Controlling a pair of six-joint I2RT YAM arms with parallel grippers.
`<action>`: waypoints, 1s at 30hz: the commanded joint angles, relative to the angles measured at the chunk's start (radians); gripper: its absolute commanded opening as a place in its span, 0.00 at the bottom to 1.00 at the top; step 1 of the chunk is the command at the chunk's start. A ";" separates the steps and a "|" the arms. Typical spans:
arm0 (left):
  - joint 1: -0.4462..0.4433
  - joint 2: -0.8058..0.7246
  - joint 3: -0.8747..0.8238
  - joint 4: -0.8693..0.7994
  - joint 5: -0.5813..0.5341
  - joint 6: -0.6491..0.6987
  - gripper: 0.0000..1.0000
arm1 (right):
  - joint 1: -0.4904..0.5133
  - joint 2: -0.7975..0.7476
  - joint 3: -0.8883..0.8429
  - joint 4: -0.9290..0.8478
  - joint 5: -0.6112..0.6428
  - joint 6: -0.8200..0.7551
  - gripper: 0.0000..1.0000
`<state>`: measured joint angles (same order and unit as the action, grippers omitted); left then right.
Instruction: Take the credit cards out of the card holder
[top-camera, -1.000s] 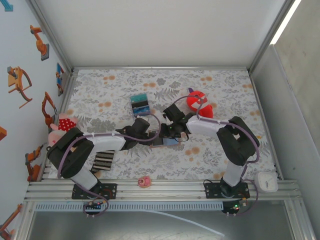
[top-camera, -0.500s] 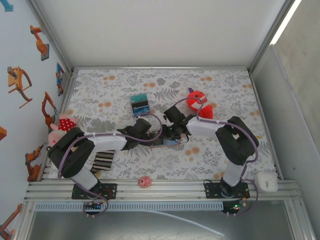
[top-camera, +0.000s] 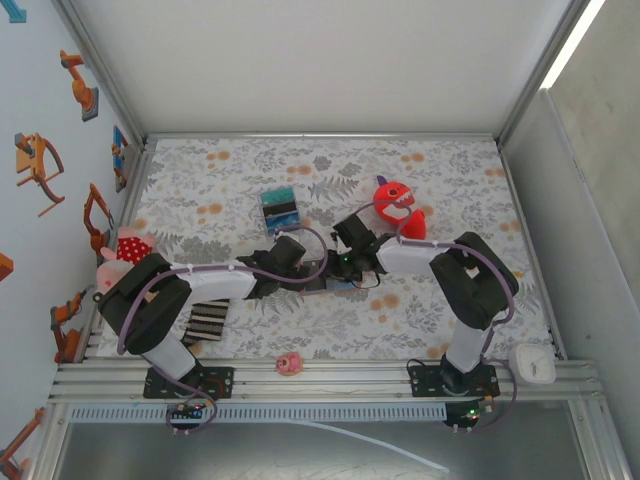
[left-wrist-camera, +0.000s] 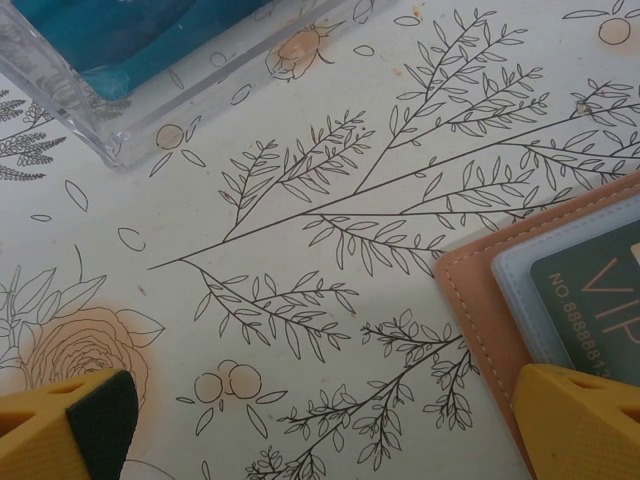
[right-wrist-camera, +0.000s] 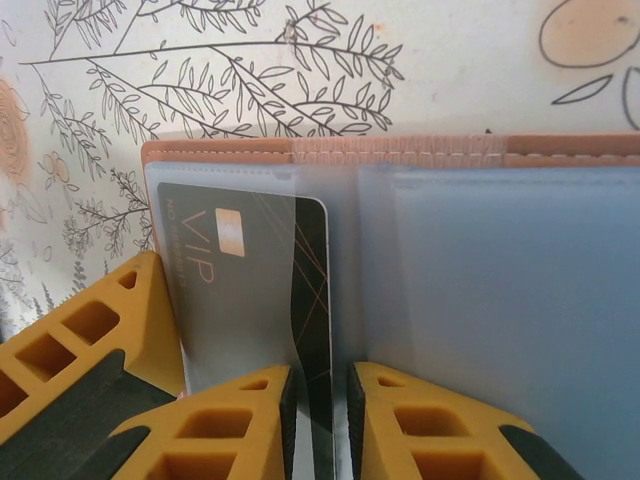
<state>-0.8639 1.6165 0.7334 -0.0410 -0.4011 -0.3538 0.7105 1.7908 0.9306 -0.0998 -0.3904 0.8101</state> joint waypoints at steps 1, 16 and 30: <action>-0.007 0.022 0.015 -0.060 -0.019 0.020 0.97 | -0.012 -0.001 -0.064 0.129 -0.082 0.061 0.19; -0.014 0.022 0.040 -0.111 -0.034 0.018 0.97 | -0.066 -0.018 -0.202 0.512 -0.242 0.201 0.11; -0.015 0.025 0.040 -0.123 -0.057 0.015 0.97 | -0.081 -0.022 -0.220 0.509 -0.223 0.186 0.00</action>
<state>-0.8665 1.6230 0.7643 -0.1139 -0.4557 -0.3508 0.6373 1.7836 0.7208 0.3820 -0.6022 1.0031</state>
